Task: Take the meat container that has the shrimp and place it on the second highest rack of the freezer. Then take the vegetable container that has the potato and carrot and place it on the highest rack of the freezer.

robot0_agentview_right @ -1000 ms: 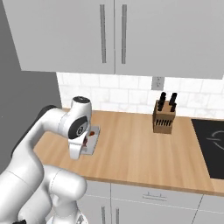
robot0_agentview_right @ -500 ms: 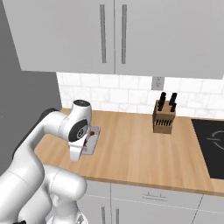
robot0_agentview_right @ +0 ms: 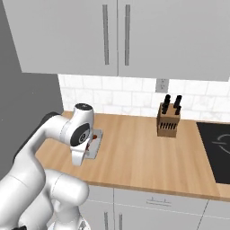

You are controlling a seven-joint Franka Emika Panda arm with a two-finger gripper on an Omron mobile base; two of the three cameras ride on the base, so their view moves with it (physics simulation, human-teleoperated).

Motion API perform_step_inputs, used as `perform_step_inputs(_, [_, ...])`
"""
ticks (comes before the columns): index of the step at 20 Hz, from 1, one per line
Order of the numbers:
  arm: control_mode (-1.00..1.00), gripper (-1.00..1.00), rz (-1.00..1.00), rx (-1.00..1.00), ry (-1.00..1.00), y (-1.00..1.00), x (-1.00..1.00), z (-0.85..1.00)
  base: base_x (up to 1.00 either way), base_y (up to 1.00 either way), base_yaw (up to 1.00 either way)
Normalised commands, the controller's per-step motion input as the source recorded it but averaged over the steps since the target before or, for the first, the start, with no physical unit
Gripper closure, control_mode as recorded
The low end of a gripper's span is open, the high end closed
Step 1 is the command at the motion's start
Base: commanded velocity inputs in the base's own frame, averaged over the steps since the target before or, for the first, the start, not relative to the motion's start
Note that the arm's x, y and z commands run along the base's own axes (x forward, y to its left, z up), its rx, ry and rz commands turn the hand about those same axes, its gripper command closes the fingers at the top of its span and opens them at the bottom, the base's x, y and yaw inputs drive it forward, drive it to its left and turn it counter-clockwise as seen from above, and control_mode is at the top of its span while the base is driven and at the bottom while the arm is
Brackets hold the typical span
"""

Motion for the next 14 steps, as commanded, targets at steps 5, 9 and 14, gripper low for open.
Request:
perform_step_inputs(5, [-1.00, -1.00, 0.00, 0.00, 0.00, 0.00, 0.14, 0.00, 0.00, 0.00, 0.00])
perform_step_inputs(9, [-1.00, -1.00, 0.00, 0.00, 0.00, 0.00, 0.00, 0.00, 0.00, 0.00, 0.00])
perform_step_inputs(14, [-1.00, -1.00, 0.00, 0.00, 0.00, 0.05, 0.00, 0.00, 0.00, 0.00, 0.00])
